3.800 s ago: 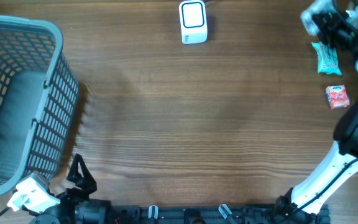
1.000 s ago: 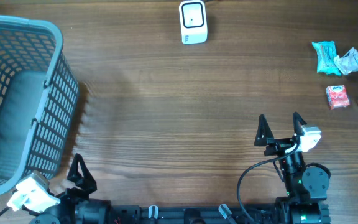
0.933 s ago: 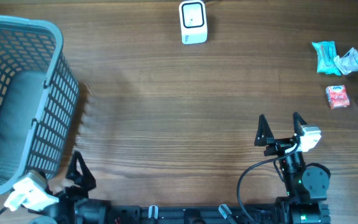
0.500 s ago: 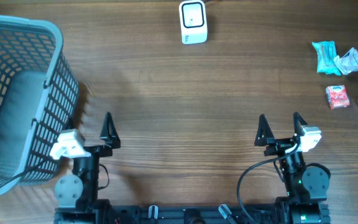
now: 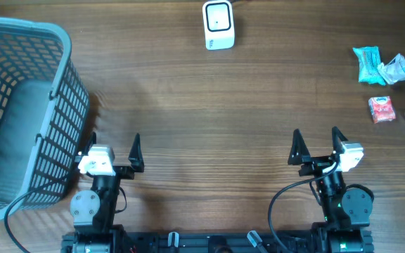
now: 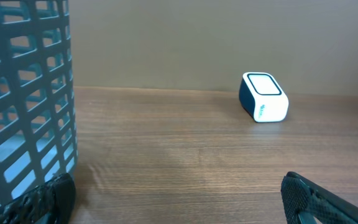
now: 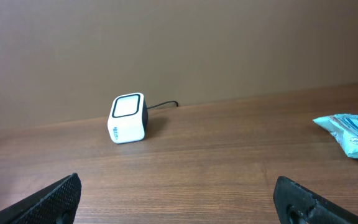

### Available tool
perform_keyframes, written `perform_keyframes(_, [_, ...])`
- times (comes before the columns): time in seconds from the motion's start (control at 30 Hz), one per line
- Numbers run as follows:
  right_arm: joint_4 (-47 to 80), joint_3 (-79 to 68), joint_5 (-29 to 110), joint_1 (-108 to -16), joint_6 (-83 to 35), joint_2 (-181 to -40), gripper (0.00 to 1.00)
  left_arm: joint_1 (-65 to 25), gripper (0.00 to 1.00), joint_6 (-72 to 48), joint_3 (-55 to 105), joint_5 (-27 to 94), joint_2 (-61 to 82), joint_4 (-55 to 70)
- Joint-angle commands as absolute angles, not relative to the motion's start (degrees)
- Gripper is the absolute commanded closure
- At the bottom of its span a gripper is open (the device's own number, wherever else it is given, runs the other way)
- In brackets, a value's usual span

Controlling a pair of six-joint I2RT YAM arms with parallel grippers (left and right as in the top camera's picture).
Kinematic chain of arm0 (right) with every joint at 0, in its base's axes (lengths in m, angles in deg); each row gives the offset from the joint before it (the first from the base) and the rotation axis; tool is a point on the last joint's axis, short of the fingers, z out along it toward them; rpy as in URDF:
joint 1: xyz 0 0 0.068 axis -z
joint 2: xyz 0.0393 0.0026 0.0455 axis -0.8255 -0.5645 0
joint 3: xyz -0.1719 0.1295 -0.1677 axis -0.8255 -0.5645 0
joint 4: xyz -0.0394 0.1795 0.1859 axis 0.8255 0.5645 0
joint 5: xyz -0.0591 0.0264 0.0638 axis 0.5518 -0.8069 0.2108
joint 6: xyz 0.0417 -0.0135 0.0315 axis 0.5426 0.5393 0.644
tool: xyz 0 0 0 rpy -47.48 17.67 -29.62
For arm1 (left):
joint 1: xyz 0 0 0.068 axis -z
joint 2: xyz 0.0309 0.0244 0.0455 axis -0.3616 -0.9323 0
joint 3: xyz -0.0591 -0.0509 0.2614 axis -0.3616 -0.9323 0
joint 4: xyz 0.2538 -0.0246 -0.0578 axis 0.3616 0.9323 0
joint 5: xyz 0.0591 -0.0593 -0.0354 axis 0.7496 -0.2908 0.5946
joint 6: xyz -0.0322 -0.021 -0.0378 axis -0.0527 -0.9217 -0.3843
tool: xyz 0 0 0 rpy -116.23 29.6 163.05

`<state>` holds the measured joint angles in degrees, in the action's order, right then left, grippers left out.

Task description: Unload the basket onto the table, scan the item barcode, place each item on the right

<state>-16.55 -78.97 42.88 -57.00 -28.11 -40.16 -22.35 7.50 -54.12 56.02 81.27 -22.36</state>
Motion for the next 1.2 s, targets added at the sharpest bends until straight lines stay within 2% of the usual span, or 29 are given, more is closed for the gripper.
perform_keyframes(0.0, [-16.7,-79.0,43.7,-57.3,-28.7,-39.6,0.00,-21.5,0.00,10.2,-54.7,54.1,81.8,-22.5])
perform_keyframes(1.17, [-16.7,-79.0,43.7,-57.3,-28.7,-39.6,0.00,-23.4,0.00,10.3,-54.7,54.4,81.7,-22.7])
